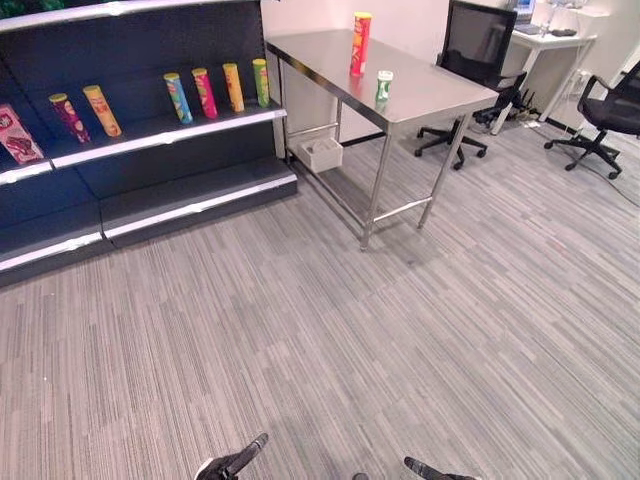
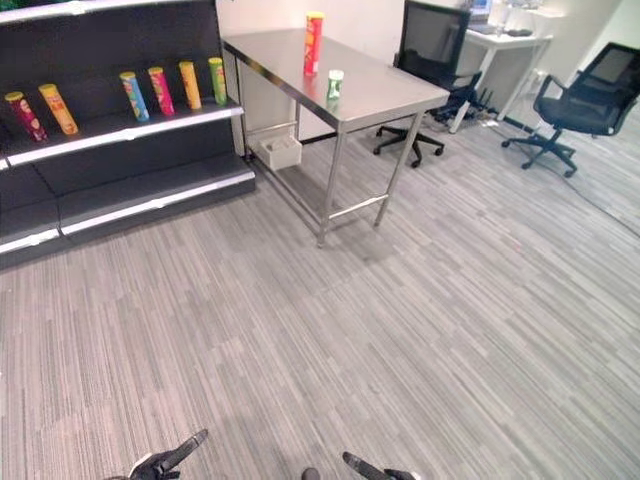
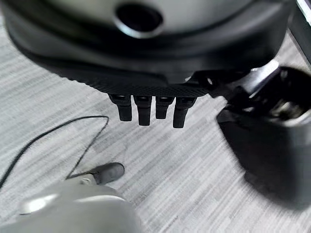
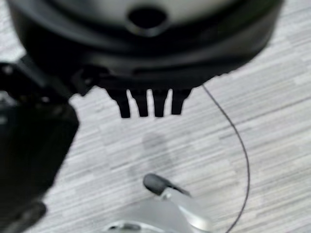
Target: Put the goods on the table back onto the shelves and tidy them up.
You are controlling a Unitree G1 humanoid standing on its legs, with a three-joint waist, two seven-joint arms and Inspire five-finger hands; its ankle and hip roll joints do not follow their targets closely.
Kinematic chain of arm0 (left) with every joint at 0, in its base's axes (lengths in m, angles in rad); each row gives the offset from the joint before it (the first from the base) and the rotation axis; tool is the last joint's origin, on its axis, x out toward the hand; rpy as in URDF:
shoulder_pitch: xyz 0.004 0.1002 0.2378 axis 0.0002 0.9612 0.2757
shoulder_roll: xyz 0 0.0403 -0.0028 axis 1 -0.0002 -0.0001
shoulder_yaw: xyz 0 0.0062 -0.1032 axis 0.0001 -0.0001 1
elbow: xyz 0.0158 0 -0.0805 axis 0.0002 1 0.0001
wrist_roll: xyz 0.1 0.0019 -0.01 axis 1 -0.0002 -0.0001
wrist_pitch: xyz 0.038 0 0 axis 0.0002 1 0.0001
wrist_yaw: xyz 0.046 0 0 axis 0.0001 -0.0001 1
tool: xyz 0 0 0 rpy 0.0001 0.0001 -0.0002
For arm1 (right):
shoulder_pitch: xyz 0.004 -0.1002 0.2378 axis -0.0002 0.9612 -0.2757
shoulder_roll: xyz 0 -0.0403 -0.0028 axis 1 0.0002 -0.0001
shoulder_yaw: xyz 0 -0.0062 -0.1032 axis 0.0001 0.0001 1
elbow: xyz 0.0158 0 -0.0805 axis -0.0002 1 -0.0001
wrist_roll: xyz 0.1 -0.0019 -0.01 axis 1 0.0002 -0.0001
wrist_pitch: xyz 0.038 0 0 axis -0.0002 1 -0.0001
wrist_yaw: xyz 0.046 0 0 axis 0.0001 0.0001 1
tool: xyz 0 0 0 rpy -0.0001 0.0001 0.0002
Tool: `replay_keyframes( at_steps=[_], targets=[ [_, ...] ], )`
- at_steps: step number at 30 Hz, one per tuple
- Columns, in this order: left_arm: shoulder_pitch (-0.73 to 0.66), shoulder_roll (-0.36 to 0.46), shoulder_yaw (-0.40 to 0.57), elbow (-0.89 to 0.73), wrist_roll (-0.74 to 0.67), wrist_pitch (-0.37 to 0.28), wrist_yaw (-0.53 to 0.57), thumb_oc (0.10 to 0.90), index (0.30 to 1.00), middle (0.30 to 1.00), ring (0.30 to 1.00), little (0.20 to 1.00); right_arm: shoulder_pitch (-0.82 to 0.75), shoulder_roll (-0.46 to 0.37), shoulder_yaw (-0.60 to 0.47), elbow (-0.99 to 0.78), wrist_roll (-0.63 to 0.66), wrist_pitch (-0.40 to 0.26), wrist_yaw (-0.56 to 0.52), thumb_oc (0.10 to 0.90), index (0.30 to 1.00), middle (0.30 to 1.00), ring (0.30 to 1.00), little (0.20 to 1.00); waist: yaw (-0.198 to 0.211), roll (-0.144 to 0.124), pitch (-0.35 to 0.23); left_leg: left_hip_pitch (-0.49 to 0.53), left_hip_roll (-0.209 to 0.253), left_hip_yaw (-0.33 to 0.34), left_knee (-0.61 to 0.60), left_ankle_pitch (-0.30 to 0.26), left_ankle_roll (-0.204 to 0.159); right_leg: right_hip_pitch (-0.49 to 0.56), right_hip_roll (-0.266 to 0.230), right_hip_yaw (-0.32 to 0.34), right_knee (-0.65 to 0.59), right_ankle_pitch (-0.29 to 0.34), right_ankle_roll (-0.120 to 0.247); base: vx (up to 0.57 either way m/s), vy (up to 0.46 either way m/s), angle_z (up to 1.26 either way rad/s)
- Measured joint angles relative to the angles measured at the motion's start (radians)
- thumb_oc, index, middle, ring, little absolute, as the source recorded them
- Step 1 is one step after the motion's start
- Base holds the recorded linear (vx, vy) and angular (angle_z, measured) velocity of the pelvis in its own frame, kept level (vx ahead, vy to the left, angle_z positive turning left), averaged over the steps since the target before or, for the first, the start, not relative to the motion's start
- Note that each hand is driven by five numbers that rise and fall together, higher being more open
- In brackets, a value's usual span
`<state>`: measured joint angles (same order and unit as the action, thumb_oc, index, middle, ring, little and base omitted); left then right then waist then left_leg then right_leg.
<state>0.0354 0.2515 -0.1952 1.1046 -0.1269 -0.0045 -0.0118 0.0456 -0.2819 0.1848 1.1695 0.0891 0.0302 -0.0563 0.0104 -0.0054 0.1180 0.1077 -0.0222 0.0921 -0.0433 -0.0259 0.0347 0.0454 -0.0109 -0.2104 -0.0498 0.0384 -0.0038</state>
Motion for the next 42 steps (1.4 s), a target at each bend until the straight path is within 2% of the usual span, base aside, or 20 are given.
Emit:
replay_keyframes(
  at_steps=[7,16,20,21,22,23,24,25,26,27,28,32,34,35,36,37,38,39,41,42],
  targets=[
    [-0.004,-0.002,0.004,-0.007,-0.030,0.000,0.003,0.800,0.900,0.900,0.900,0.900,-0.005,-0.001,-0.001,-0.004,0.009,0.000,0.000,0.800,0.900,0.900,0.900,0.900,-0.002,0.015,0.029,0.037,0.003,0.007,-0.027,0.002,-0.004,0.043,0.010,0.000,-0.044,0.016,-0.004,0.02,-0.042,-0.01],
    [-0.006,-0.001,0.003,-0.016,-0.032,0.000,0.003,0.800,0.900,0.900,0.900,0.900,-0.005,-0.001,-0.001,-0.008,0.009,0.000,0.000,0.800,0.900,0.900,0.900,0.900,-0.006,-0.002,0.043,0.044,0.004,0.008,-0.033,0.004,-0.007,0.048,0.011,0.001,-0.051,0.007,0.008,0.02,-0.065,0.00],
    [-0.008,0.000,0.010,-0.015,-0.041,0.000,0.004,0.800,0.900,0.900,0.900,0.900,-0.009,-0.001,-0.002,-0.007,0.011,-0.001,0.000,0.800,0.900,0.900,0.900,0.900,-0.023,0.007,0.058,0.026,0.008,0.009,-0.011,0.000,-0.017,0.038,0.012,-0.005,-0.051,-0.005,0.016,-0.02,-0.208,0.02],
    [-0.015,0.000,0.029,-0.008,-0.064,-0.005,0.006,0.800,0.900,0.900,0.900,0.900,-0.019,0.002,-0.008,-0.007,0.017,-0.003,-0.001,0.800,0.900,0.900,0.900,0.900,-0.019,0.004,0.071,-0.029,0.013,0.009,0.053,-0.017,-0.049,0.006,0.024,-0.027,-0.024,-0.023,-0.002,-0.06,-0.355,0.15],
    [-0.029,0.011,0.078,-0.004,-0.073,-0.023,0.008,0.800,0.900,0.900,0.900,0.900,-0.047,0.018,-0.026,-0.008,0.039,-0.009,-0.001,0.800,0.900,0.900,0.900,0.900,-0.018,-0.032,0.105,-0.174,0.013,0.015,0.254,-0.031,-0.073,-0.064,0.003,-0.033,0.041,-0.054,-0.047,-0.01,-0.283,0.21],
    [-0.058,-0.003,0.132,0.009,-0.150,-0.035,0.010,0.800,0.900,0.900,0.900,0.900,-0.051,0.016,-0.043,-0.004,0.052,-0.006,-0.004,0.800,0.900,0.900,0.900,0.900,0.013,-0.041,0.154,-0.290,0.028,0.009,0.500,-0.024,-0.096,-0.055,0.005,-0.032,0.041,-0.045,-0.079,0.01,-0.259,0.19],
    [-0.077,0.001,0.128,-0.007,-0.148,-0.043,0.028,0.800,0.900,0.900,0.900,0.900,-0.061,0.012,-0.043,-0.007,0.054,-0.006,-0.010,0.800,0.900,0.900,0.900,0.900,0.036,-0.039,0.181,-0.404,0.051,-0.016,0.722,0.054,-0.162,-0.056,0.013,-0.033,0.071,-0.061,-0.105,0.20,-0.205,0.01],
    [-0.080,0.014,0.117,-0.012,-0.148,-0.034,0.029,0.800,0.900,0.900,0.900,0.900,-0.083,0.015,-0.039,-0.018,0.055,-0.009,-0.014,0.800,0.900,0.900,0.900,0.900,0.033,-0.046,0.200,-0.506,0.065,-0.037,0.876,0.118,-0.166,-0.037,0.025,-0.032,0.074,-0.070,-0.119,0.37,-0.073,0.00],
    [-0.067,0.016,0.108,0.000,-0.147,-0.019,0.030,0.800,0.900,0.900,0.900,0.900,-0.093,0.019,-0.035,-0.037,0.058,-0.012,-0.020,0.800,0.900,0.900,0.900,0.900,0.025,-0.052,0.200,-0.550,0.052,-0.036,0.843,0.103,-0.154,0.001,0.040,-0.026,0.011,-0.087,-0.097,0.69,0.055,-0.14],
    [-0.074,-0.006,0.055,0.010,-0.146,-0.020,0.034,0.800,0.900,0.900,0.900,0.900,-0.123,0.001,-0.044,0.004,0.066,-0.006,-0.018,0.800,0.900,0.900,0.900,0.900,0.065,-0.003,0.195,-0.535,0.106,-0.017,0.414,0.110,-0.153,-0.016,0.065,-0.097,0.071,-0.168,-0.079,0.66,0.128,-0.23],
    [-0.062,-0.011,0.044,0.025,-0.145,-0.002,0.026,0.800,0.900,0.900,0.900,0.900,-0.134,-0.025,-0.022,-0.003,0.069,0.001,-0.025,0.800,0.900,0.900,0.900,0.900,0.071,0.050,0.196,-0.475,0.162,0.012,-0.031,0.164,-0.201,0.018,0.117,-0.081,0.061,-0.162,-0.077,0.57,0.120,-0.35],
    [-0.034,-0.008,0.045,0.035,-0.144,0.012,0.024,0.800,0.900,0.900,0.900,0.900,-0.137,-0.036,-0.006,-0.009,0.069,-0.002,-0.030,0.800,0.900,0.900,0.900,0.900,0.110,0.025,0.189,-0.487,0.144,0.018,-0.055,0.173,-0.201,0.120,0.132,-0.011,0.004,-0.165,-0.072,0.40,0.101,-0.53],
    [0.007,-0.010,0.069,0.033,-0.144,0.011,0.025,0.800,0.900,0.900,0.900,0.900,-0.137,-0.031,0.019,-0.011,0.065,-0.003,-0.031,0.800,0.900,0.900,0.900,0.900,0.113,-0.006,0.141,-0.468,0.114,0.040,-0.003,0.171,-0.131,0.180,0.135,0.058,-0.036,-0.168,-0.063,0.35,0.120,-0.66],
    [0.016,-0.011,0.076,0.034,-0.142,0.011,0.024,0.800,0.900,0.900,0.900,0.900,-0.135,-0.029,0.025,-0.010,0.063,-0.003,-0.031,0.800,0.900,0.900,0.900,0.900,0.115,-0.013,0.123,-0.463,0.104,0.041,0.008,0.175,-0.122,0.188,0.133,0.071,-0.042,-0.175,-0.052,0.39,0.160,-0.77],
    [0.034,-0.009,0.077,0.038,-0.121,0.012,0.026,0.800,0.900,0.900,0.900,0.900,-0.131,-0.024,0.034,-0.009,0.047,-0.006,-0.030,0.800,0.900,0.900,0.900,0.900,0.108,-0.031,0.078,-0.423,0.034,0.071,-0.026,0.225,-0.033,0.218,0.121,0.092,-0.042,-0.192,-0.025,0.41,0.189,-0.68],
    [0.036,-0.009,0.078,0.043,-0.113,0.012,0.026,0.800,0.900,0.900,0.900,0.900,-0.125,-0.025,0.033,-0.008,0.045,-0.005,-0.030,0.800,0.900,0.900,0.900,0.900,0.110,-0.032,0.077,-0.382,0.005,0.091,-0.051,0.243,-0.001,0.253,0.121,0.110,-0.041,-0.200,-0.012,0.53,0.258,-0.86],
    [0.039,0.000,0.080,0.046,-0.108,0.012,0.025,0.800,0.900,0.900,0.900,0.900,-0.110,-0.017,0.037,-0.007,0.041,-0.003,-0.030,0.800,0.900,0.900,0.900,0.900,0.119,-0.044,0.072,-0.335,-0.007,0.091,-0.048,0.298,0.080,0.284,0.118,0.135,-0.012,-0.224,0.027,0.34,0.219,-0.46],
    [0.037,0.014,0.078,0.055,-0.105,0.012,0.026,0.800,0.900,0.900,0.900,0.900,-0.109,-0.001,0.046,-0.009,0.039,-0.003,-0.028,0.800,0.900,0.900,0.900,0.900,0.114,-0.076,0.055,-0.318,-0.025,0.096,-0.048,0.284,0.089,0.277,0.095,0.128,0.034,-0.232,0.039,0.28,0.220,-0.27],
    [0.003,0.030,0.079,0.051,-0.107,0.009,0.022,0.800,0.900,0.900,0.900,0.900,-0.080,0.008,0.044,-0.023,0.029,-0.003,-0.013,0.800,0.900,0.900,0.900,0.900,0.102,-0.082,0.049,-0.251,-0.029,0.081,-0.048,0.238,0.138,0.183,0.075,0.100,0.326,-0.225,0.063,0.20,0.224,0.09],
    [-0.011,0.034,0.079,0.041,-0.107,0.009,0.023,0.800,0.900,0.900,0.900,0.900,-0.078,0.008,0.043,-0.033,0.026,-0.001,-0.011,0.800,0.900,0.900,0.900,0.900,0.095,-0.078,0.049,-0.217,-0.031,0.068,-0.047,0.212,0.155,0.084,0.045,0.072,0.563,-0.203,0.109,0.18,0.214,-0.01]
  ],
)
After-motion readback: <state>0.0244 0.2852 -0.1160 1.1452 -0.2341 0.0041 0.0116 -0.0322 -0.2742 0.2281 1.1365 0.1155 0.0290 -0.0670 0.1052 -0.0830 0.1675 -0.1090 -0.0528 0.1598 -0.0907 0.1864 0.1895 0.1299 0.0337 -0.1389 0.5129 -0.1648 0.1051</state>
